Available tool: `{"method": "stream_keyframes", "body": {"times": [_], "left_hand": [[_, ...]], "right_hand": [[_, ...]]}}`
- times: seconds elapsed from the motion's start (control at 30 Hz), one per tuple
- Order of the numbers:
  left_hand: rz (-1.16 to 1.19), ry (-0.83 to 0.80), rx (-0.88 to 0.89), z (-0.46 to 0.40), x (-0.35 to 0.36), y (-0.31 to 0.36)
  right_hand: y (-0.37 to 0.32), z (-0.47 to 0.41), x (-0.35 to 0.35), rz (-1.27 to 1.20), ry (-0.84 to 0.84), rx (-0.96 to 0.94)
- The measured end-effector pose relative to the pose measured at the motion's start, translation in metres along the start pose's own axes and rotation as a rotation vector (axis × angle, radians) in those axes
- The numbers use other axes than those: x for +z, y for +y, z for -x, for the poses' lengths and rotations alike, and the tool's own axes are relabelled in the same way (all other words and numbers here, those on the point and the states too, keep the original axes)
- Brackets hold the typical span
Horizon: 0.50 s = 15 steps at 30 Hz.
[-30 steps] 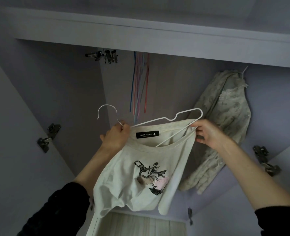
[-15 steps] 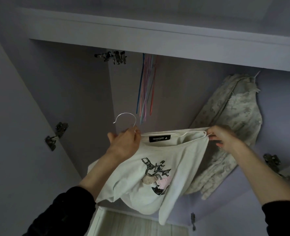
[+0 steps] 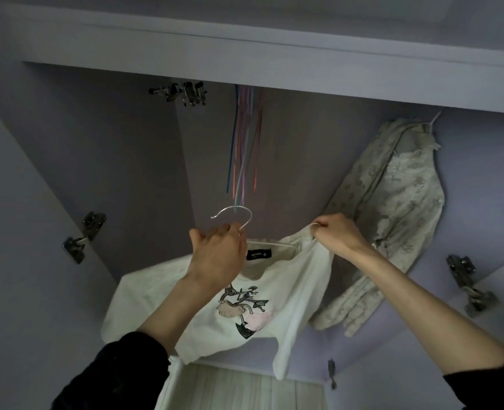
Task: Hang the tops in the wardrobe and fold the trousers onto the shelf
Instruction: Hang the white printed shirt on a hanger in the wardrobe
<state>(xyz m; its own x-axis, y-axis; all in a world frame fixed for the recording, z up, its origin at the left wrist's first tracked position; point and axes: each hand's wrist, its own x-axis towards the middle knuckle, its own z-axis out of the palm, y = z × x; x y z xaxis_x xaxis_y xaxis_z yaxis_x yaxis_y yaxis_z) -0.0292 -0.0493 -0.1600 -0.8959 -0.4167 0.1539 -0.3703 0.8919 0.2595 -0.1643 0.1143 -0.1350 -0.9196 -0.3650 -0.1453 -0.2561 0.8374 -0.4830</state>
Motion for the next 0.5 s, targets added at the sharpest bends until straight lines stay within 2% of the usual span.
{"method": "stream_keyframes", "body": {"times": [0.27,0.37,0.43,0.5], "left_hand": [[-0.035,0.028,0.077,0.003,0.003,0.004],[0.018,0.070,0.063,0.004,-0.001,-0.004],[0.035,0.116,0.059,0.007,-0.003,-0.011],[0.051,0.145,0.065,0.008,-0.004,-0.014]], "right_hand": [[-0.001,0.008,0.016,-0.367,-0.152,0.084],[0.000,0.017,0.014,-0.453,-0.367,0.022],[0.003,0.022,0.009,-0.438,-0.549,-0.065],[0.006,0.022,0.010,-0.184,-0.535,-0.247]]}}
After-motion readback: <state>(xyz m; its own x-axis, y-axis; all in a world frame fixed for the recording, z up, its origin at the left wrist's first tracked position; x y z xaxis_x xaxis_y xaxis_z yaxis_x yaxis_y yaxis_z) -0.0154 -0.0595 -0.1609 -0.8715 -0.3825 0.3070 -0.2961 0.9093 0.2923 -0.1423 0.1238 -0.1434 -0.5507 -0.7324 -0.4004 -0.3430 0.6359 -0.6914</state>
